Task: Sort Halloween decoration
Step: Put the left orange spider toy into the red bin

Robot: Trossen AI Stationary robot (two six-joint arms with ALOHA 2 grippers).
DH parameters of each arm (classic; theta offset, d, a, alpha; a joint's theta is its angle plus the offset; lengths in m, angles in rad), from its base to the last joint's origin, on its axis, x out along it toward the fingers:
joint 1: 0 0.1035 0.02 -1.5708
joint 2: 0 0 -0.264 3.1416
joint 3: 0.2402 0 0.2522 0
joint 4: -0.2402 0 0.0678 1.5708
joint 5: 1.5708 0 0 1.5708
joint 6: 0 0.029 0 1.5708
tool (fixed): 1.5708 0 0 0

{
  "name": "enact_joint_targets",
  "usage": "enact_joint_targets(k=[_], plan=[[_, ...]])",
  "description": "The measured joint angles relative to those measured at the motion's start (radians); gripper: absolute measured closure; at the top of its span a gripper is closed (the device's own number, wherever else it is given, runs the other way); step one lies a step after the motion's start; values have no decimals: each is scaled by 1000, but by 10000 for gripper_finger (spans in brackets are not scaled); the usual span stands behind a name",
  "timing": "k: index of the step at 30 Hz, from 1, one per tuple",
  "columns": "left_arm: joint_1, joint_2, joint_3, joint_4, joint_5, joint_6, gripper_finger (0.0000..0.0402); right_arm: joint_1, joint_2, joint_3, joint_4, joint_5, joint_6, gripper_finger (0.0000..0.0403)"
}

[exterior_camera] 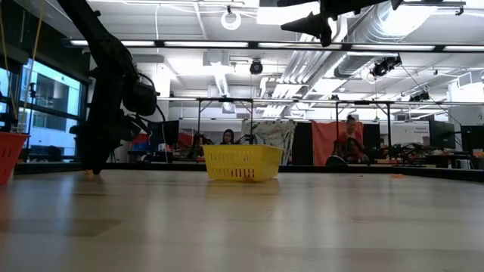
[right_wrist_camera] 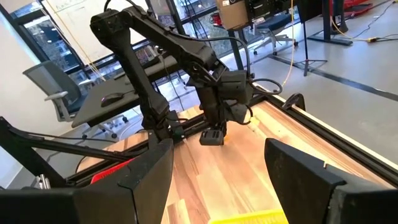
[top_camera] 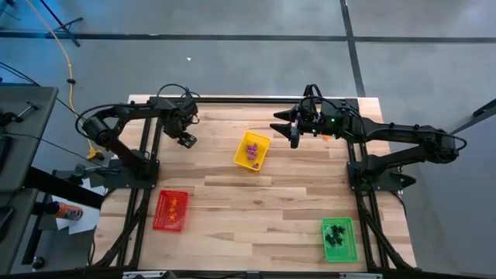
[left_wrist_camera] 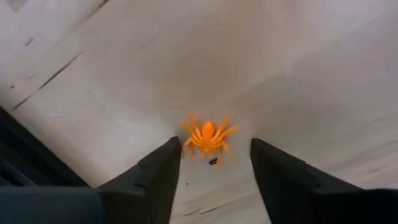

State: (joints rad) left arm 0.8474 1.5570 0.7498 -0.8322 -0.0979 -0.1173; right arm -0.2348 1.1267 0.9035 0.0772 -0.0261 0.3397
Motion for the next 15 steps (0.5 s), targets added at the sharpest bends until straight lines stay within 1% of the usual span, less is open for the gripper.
enact_joint_targets(k=[1, 3, 7, 8, 11, 15], plan=[[0, 0, 0, 1, 4, 6, 226, 0, 0, 0, 0, 0, 0, 155], [0, 1, 0, 2, 12, 6, 261, 0, 0, 0, 0, 0, 0, 155], [0, -1, -1, 7, 45, 6, 372, 0, 0, 0, 0, 0, 14, 155], [0, -3, -2, 9, 46, 3, 386, 0, 0, 0, 0, 0, 22, 155], [-5, -26, -4, 18, 41, 1, 388, 3, 0, 0, -6, 0, 26, 155], [-24, -108, -3, 18, 66, 14, 399, 18, 0, 0, -21, 1, 19, 155]])
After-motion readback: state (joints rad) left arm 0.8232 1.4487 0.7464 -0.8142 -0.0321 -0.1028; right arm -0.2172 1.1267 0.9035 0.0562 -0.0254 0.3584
